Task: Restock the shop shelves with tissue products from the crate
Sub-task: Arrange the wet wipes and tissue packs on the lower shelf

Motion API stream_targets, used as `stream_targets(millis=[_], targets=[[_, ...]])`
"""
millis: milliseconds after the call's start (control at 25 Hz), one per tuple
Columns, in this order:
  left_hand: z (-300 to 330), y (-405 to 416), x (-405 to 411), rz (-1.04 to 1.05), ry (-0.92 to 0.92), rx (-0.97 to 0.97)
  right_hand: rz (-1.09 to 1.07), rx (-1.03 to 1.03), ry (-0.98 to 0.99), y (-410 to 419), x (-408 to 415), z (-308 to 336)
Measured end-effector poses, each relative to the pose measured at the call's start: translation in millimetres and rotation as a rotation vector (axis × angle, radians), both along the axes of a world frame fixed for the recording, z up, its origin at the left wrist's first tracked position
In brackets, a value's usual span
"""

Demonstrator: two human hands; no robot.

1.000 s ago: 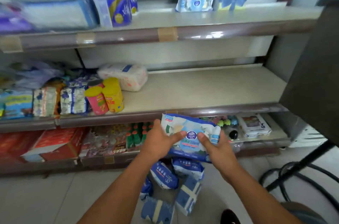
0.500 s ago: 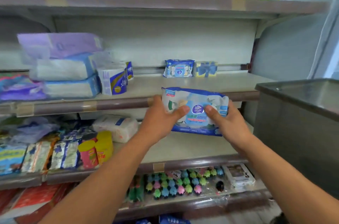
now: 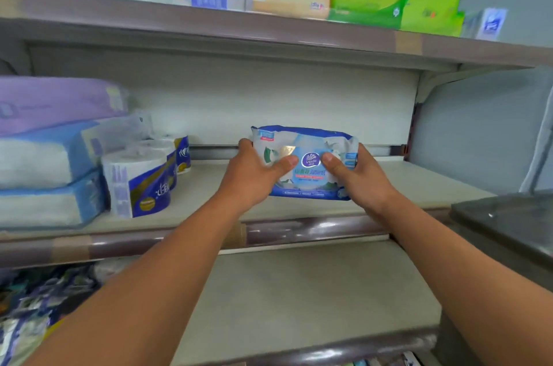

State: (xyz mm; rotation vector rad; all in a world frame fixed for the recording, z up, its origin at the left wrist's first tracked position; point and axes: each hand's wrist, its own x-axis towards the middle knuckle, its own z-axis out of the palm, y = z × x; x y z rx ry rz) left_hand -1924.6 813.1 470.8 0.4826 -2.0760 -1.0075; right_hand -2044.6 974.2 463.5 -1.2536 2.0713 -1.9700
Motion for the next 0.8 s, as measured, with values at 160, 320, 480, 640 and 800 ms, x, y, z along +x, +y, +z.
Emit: stream_targets(millis=[160, 320, 480, 640, 800], targets=[[-1, -30, -42, -0.025, -0.037, 0.031, -0.012, 0.065, -0.009, -32, -46, -3], [-16, -55, -68, -0.044, -0.1, 0.026, 0.005, 0.117, -0.016, -51, -74, -16], [-36, -78, -88, -0.032, -0.278, -0.013, -0.051, 0.236, 0.049, -68, -99, -38], [-40, -97, -110, -0.018, -0.345, -0.041, -0.064, 0.343, 0.153, -88, -128, -41], [-34, -115, -143, 0.028, -0.452, -0.144, -0.121, 0.425, 0.196, -111, -157, -32]])
